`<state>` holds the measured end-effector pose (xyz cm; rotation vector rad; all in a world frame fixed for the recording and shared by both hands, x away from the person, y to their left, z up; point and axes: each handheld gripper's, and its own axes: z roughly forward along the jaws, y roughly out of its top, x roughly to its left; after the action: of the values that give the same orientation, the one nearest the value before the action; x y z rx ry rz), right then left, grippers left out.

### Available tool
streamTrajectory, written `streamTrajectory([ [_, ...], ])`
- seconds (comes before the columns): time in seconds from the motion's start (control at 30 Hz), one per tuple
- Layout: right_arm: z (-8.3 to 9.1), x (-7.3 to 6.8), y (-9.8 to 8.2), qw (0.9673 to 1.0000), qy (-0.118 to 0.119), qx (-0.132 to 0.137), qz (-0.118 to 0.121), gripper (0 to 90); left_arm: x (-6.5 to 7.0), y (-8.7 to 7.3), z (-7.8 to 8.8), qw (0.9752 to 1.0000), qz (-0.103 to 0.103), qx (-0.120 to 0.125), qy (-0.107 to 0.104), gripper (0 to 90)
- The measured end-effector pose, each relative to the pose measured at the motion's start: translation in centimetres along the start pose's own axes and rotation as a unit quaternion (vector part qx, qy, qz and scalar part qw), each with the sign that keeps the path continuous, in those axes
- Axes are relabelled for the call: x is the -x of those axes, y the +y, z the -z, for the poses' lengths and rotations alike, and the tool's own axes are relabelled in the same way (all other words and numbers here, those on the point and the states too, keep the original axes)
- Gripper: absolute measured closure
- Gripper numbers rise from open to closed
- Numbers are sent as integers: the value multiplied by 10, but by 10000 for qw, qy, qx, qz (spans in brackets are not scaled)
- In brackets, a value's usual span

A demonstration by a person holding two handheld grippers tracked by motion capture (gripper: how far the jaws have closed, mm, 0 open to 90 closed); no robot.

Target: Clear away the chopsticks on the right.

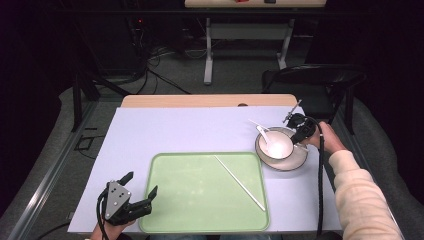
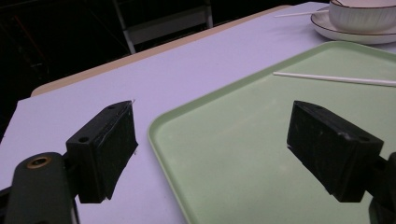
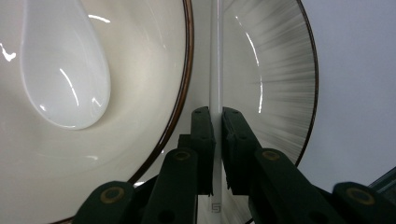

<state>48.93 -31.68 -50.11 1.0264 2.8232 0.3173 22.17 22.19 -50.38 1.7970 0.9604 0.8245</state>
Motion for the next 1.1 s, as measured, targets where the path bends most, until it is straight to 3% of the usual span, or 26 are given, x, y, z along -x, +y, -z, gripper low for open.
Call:
streamTrajectory([
  [0.17,5,-4,-3,9994,-129,122,-287,842,0,0,0,10000,-9,3,-6,155],
  [0.23,8,-3,-4,9994,-183,205,-193,843,0,0,0,10000,-15,-2,-9,155],
  [0.37,15,-3,-4,9987,-311,278,-285,844,0,0,0,10000,-17,-4,-4,155],
  [0.5,24,-4,-5,9974,-369,272,-557,844,0,0,0,10000,-14,-4,-2,155],
  [0.57,29,-2,-5,9973,-446,302,-500,844,0,0,0,10000,-10,-2,-10,155],
  [0.67,35,-3,-5,9963,-514,289,-628,844,0,0,-1,10000,-4,11,0,155],
  [0.7,38,-2,-4,9966,-538,321,-532,844,0,0,-1,10000,-1,6,0,155],
  [0.77,43,-3,-4,9955,-587,336,-664,844,0,0,0,10000,-15,-2,-2,155],
  [0.83,49,-2,-2,9953,-655,399,-587,844,0,0,0,10000,-14,0,-2,155],
  [0.97,60,-5,1,9941,-747,412,-674,845,0,0,-1,10000,-9,-5,-5,155],
  [1.0,64,-7,1,9927,-771,381,-844,844,0,0,0,10000,-22,-14,-8,155],
  [1.03,66,-5,2,9932,-777,458,-733,845,0,0,-1,10000,-9,-7,-13,155],
  [1.1,71,-5,2,9929,-806,472,-737,844,0,0,0,10000,-10,-9,-13,155],
])
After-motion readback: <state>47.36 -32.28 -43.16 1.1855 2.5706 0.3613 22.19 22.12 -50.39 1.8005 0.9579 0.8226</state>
